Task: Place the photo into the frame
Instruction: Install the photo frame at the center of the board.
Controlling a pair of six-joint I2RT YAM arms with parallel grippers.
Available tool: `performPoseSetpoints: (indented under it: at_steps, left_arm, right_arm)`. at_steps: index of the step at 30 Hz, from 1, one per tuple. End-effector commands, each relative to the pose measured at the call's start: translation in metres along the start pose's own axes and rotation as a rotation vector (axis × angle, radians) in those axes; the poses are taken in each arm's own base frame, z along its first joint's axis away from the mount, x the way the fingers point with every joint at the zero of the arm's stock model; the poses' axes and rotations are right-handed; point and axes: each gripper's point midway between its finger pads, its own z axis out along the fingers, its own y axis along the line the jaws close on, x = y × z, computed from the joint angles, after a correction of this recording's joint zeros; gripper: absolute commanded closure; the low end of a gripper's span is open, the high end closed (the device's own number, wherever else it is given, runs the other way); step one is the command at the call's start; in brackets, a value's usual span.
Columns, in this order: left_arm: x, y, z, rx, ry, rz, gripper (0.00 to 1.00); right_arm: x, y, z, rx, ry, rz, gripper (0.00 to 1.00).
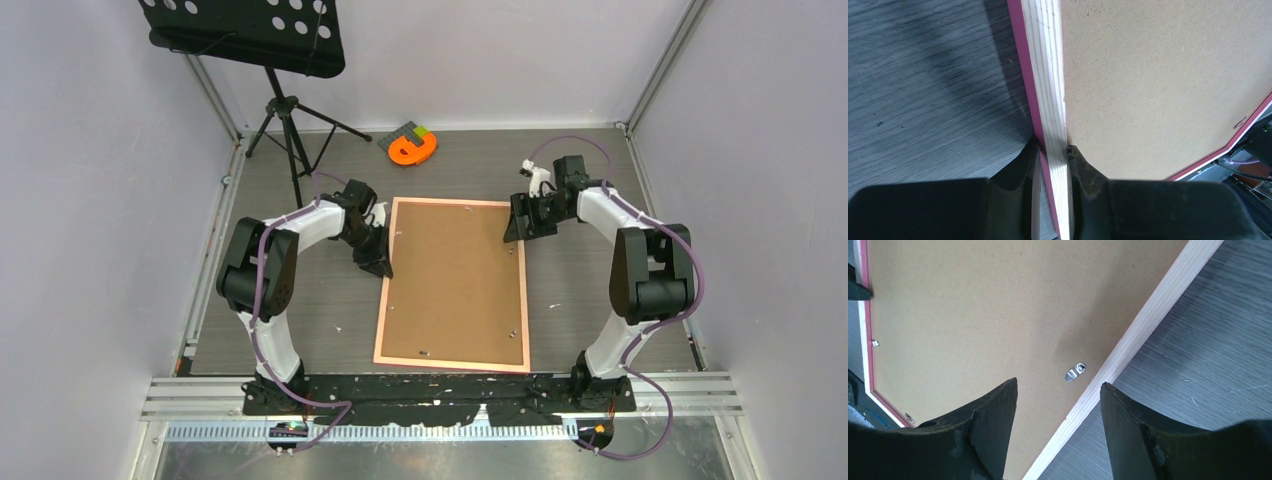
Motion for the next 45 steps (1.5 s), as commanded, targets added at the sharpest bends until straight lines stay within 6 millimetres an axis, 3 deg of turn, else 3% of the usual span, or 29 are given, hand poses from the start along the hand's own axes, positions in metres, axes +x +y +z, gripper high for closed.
performPoseSetpoints:
  at_steps: [1,8,20,37,45]
  left_arm:
    - [0.0,0.019,0.005,-0.064,-0.011,0.02,1.0]
    - [0.0,0.019,0.006,-0.061,-0.011,0.021,1.0]
    - [-0.002,0.017,0.006,-0.054,-0.014,0.022,1.0]
    - [-0.001,0.018,0.008,-0.057,-0.01,0.02,1.0]
    - [-0.002,0.018,0.008,-0.056,-0.008,0.02,1.0]
  right_arm:
    - [-0.01,-0.007,0.009,0.075,-0.016,-0.015,0.33]
    - [-0.001,-0.019,0.014,0.189,0.002,-0.03,0.34]
    - [0.012,-0.023,0.02,0.206,0.031,-0.024,0.36]
    - [0.016,-0.024,0.029,0.241,0.054,-0.035,0.39]
    - [0.017,-0.025,0.029,0.267,0.062,-0.048,0.46]
